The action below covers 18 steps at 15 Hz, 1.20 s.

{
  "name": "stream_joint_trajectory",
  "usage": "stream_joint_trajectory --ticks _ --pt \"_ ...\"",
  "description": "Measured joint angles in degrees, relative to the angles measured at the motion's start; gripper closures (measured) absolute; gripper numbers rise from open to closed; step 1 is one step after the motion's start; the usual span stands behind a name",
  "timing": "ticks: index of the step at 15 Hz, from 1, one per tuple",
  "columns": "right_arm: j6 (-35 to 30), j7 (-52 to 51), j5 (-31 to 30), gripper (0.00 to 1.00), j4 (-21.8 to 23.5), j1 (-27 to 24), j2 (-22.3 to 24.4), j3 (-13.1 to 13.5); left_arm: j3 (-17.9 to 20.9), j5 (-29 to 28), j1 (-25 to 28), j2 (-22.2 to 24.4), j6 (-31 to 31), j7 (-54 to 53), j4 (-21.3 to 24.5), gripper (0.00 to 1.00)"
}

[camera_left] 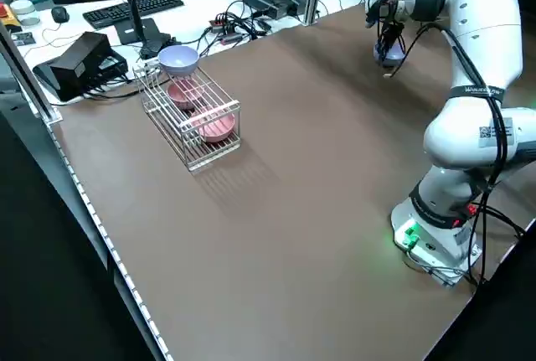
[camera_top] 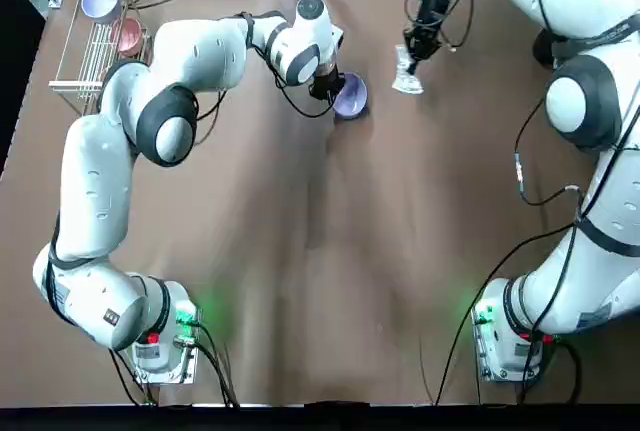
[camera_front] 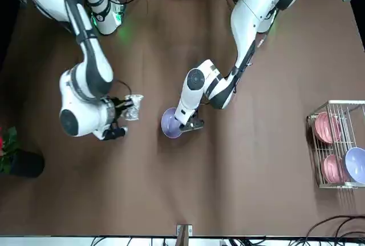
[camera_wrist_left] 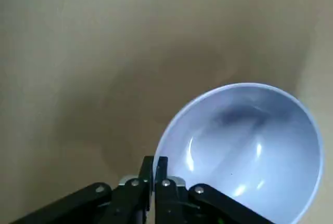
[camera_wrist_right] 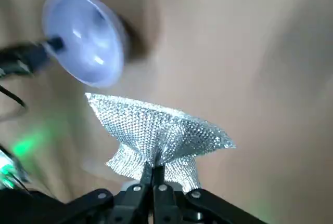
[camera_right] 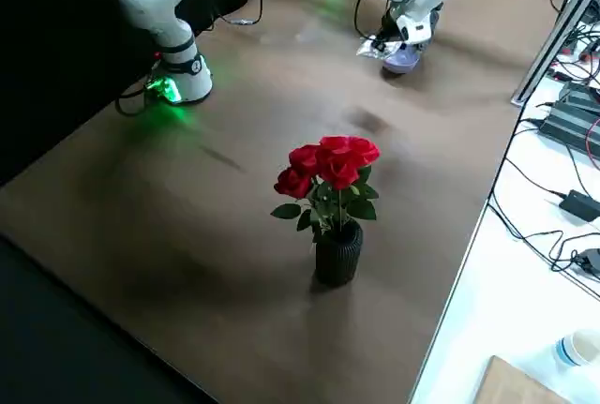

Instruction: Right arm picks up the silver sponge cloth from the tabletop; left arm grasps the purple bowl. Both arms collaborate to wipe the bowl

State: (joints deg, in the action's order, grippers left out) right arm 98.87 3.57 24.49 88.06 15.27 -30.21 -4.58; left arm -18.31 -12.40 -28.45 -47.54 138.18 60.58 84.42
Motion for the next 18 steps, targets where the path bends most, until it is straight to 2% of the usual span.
stream_joint_trajectory --ticks 4,7,11,14,18 --pt "11.0 4.7 6.7 0.98 0.2 5.4 -5.5 0.0 0.0 0.0 0.0 0.0 0.0 0.0 -0.1 0.95" --pt "14.5 5.3 11.2 0.98 0.2 7.2 -8.4 0.1 0.0 0.0 0.0 0.0 0.0 0.0 -0.1 0.95" --pt "16.5 5.7 12.2 0.98 0.1 7.8 -9.1 0.1 0.0 0.0 0.0 0.0 0.0 0.0 -0.1 0.95" --pt "21.1 5.9 12.4 0.98 0.1 8.7 -11.0 0.1 0.0 0.0 0.0 0.0 0.0 0.0 -0.1 0.95" --pt "21.9 7.5 12.6 0.98 0.1 9.0 -12.9 0.1 -0.1 0.0 -0.1 0.0 0.0 0.0 -0.2 0.95"
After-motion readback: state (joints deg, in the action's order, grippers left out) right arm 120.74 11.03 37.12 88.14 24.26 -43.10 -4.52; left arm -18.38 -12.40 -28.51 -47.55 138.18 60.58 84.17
